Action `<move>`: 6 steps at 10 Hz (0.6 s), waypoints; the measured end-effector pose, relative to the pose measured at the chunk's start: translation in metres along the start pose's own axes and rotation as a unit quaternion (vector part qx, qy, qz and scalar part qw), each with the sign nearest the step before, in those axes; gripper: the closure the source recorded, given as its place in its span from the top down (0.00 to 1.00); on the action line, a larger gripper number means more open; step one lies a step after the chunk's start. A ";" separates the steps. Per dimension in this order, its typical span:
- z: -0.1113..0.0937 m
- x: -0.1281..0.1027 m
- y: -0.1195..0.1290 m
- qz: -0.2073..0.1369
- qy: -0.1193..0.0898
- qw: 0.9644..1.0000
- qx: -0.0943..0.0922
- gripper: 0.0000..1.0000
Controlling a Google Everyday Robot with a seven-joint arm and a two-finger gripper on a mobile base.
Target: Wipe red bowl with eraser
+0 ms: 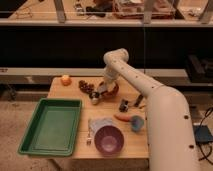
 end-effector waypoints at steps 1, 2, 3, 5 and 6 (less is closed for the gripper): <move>-0.003 0.012 0.007 0.006 0.003 1.000 0.000 0.00; -0.005 0.023 0.013 0.013 0.006 1.000 0.001 0.00; -0.010 0.041 0.020 0.025 0.012 1.000 0.007 0.00; -0.019 0.060 0.022 0.043 0.021 0.999 0.018 0.00; -0.021 0.063 0.018 0.050 0.022 0.998 0.022 0.00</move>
